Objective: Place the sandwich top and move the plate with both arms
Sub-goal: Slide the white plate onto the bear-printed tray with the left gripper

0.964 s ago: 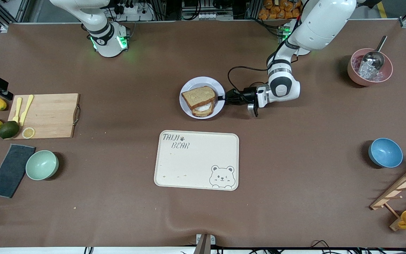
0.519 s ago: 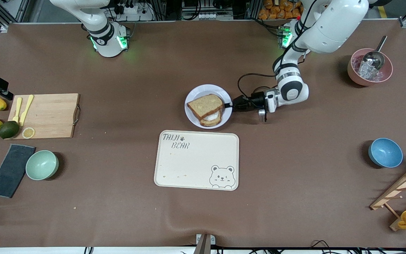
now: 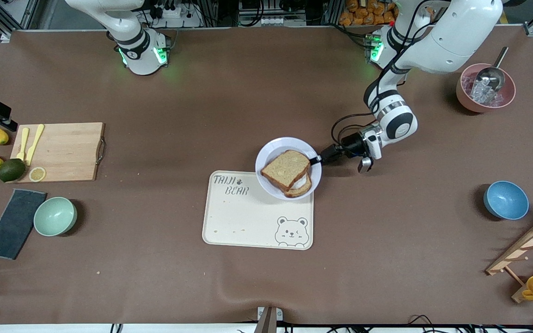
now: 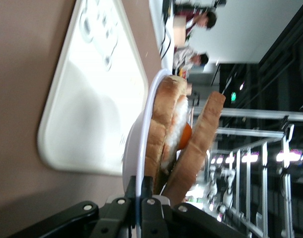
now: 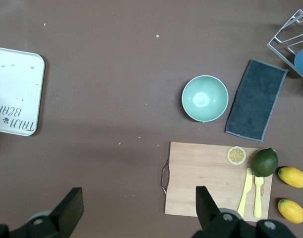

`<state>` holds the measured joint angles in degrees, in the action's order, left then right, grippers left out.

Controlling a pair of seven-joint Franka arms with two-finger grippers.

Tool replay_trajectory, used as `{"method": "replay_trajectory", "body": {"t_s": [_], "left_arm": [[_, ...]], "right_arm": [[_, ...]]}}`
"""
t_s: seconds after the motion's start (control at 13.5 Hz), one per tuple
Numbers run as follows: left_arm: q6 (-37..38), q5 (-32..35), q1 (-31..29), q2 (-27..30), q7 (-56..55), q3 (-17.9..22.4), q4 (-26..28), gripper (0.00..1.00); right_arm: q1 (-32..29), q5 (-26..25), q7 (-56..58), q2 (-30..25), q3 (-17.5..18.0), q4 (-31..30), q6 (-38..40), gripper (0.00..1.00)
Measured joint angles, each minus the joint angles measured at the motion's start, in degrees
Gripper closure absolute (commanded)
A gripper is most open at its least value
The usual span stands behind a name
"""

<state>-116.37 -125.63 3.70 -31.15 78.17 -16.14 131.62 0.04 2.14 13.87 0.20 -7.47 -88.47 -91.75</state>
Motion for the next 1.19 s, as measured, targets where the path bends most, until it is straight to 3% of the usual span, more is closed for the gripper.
{"method": "replay_trajectory", "body": {"t_s": [0.59, 0.89, 1.19], "left_arm": [[-4.8, -8.5, 0.9, -3.2, 0.0, -0.1, -10.0, 1.00], [-11.3, -15.4, 6.0, -8.1, 0.0, -0.3, -19.1, 1.00], [-16.8, -16.5, 9.5, -11.2, 0.0, -0.3, -24.2, 1.00]], "right_arm": [[0.0, 0.0, 0.0, 0.0, 0.0, 0.0, 0.0, 0.00], [0.0, 0.0, 0.0, 0.0, 0.0, 0.0, 0.0, 0.00], [0.0, 0.0, 0.0, 0.0, 0.0, 0.0, 0.0, 0.00]]}}
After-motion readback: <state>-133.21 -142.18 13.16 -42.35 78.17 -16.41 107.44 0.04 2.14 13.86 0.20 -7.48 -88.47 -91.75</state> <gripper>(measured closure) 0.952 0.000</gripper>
